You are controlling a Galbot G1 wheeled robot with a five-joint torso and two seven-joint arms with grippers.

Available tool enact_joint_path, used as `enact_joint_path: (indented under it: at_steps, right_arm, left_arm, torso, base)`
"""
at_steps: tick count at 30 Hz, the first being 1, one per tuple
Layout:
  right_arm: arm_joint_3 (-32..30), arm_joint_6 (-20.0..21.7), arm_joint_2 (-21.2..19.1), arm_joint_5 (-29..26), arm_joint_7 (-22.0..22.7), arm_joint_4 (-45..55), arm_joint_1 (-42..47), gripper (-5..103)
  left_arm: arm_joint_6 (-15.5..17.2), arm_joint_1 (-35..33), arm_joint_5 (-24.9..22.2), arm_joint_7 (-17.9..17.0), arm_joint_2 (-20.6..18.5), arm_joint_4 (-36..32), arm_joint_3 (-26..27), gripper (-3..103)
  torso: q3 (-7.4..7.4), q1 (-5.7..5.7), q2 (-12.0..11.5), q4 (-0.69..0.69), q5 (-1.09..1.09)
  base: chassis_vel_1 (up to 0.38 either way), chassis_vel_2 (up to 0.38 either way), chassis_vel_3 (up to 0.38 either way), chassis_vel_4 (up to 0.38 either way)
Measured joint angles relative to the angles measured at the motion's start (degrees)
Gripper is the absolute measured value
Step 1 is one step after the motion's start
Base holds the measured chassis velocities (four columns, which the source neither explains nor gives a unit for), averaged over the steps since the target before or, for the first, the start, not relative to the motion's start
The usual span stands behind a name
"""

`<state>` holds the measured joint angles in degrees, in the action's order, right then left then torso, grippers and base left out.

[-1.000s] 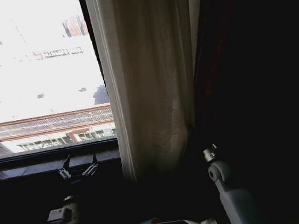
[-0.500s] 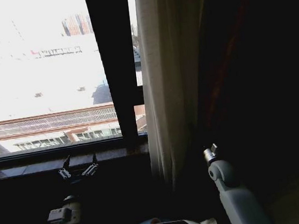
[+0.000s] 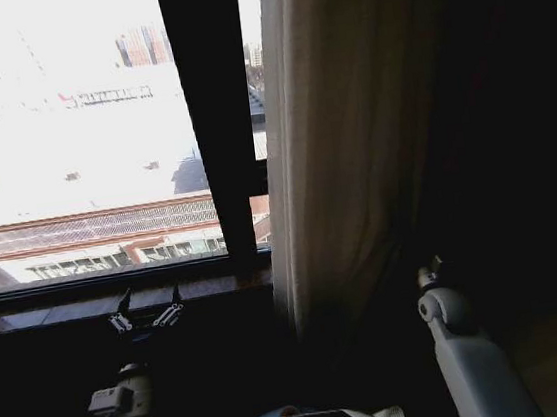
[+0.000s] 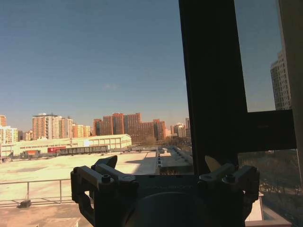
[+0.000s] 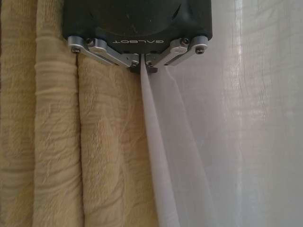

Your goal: Open the curtains by pulling them apart, changing their state from closed to fully open.

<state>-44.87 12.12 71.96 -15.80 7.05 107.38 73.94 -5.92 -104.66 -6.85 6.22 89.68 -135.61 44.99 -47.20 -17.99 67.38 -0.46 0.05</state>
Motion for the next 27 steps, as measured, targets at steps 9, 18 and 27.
enact_joint_path:
  at_steps: [9,18,27]
  right_arm:
    - [5.36,0.02,0.57,0.42,-1.75,6.93,5.65,33]
    - [10.0,-0.04,1.53,1.66,-2.01,19.16,17.38,66]
    - [11.92,-0.37,3.81,6.41,-2.08,22.26,18.73,97]
  left_arm:
    - [0.0,0.39,-0.01,0.0,0.03,0.43,-0.16,100]
    - [0.01,0.91,-0.77,-0.09,-0.04,1.04,0.17,100]
    - [0.07,1.51,-0.88,-0.11,-0.32,1.61,-0.39,100]
  torso:
    - [0.0,0.0,0.0,0.02,-0.04]
    - [0.02,0.0,0.01,0.02,-0.05]
    - [0.01,0.0,0.01,0.02,-0.04]
  base:
    - [0.0,0.0,0.0,0.0]
    - [0.0,0.0,0.0,0.0]
    - [0.0,0.0,0.0,0.0]
